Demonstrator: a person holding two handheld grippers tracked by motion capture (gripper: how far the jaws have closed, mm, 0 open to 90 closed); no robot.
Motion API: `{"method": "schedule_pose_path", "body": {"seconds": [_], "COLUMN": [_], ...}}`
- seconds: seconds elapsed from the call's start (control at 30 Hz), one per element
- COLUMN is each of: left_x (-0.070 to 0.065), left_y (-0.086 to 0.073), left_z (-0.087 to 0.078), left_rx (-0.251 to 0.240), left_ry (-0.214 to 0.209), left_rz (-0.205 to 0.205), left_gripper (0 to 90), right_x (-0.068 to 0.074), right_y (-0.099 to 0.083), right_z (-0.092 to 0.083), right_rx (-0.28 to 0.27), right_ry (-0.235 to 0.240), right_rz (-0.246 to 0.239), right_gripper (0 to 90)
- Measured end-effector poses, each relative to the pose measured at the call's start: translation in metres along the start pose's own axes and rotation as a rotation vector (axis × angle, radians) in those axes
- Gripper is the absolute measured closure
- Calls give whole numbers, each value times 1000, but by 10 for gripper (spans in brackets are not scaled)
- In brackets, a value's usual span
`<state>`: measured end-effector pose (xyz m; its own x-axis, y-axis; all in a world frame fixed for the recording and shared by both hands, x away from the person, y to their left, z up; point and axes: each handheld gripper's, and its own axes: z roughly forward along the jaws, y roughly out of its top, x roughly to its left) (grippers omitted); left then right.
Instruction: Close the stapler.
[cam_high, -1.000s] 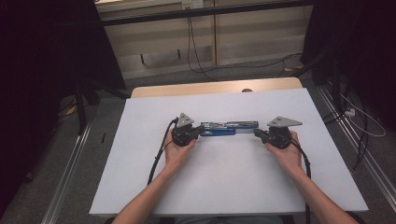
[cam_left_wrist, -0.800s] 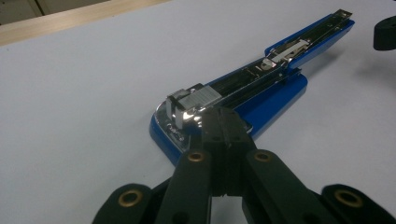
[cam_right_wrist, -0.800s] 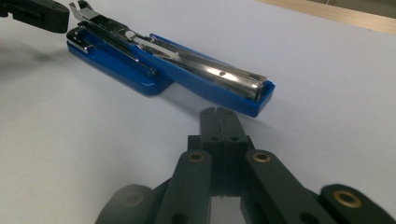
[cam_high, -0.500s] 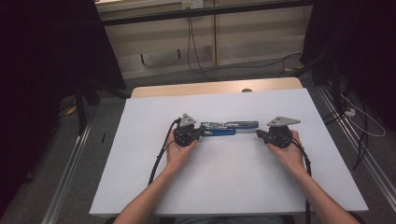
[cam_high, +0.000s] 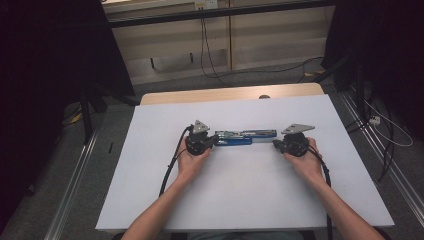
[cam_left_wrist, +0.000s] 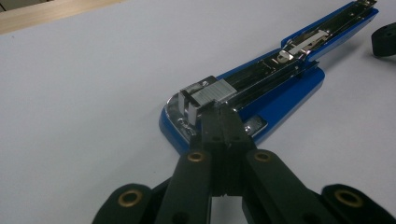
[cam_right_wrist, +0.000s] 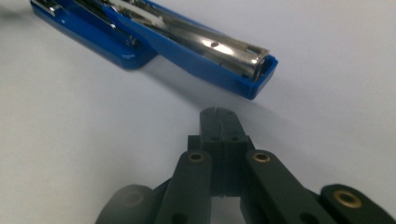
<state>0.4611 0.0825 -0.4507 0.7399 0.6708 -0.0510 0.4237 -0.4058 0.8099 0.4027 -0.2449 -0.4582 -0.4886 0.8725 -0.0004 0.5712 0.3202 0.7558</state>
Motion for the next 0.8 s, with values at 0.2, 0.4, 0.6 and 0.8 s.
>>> {"method": "schedule_pose_path", "body": {"seconds": [0.2, 0.4, 0.6, 0.8], "left_x": [-1, 0, 2, 0], "left_y": [0, 1, -1, 0], "left_z": [0, 0, 0, 0], "left_rx": [5, 3, -4, -1], "left_ry": [8, 7, -22, -7], "left_rz": [16, 22, 0, 15], "left_gripper": [900, 900, 900, 900], "right_x": [2, -1, -2, -2], "right_y": [3, 8, 7, 7], "right_z": [3, 6, 8, 8], "right_rx": [18, 31, 18, 15], "right_ry": [-14, -6, -6, -6], "right_rz": [7, 6, 15, 28], "right_gripper": [900, 900, 900, 900]}}
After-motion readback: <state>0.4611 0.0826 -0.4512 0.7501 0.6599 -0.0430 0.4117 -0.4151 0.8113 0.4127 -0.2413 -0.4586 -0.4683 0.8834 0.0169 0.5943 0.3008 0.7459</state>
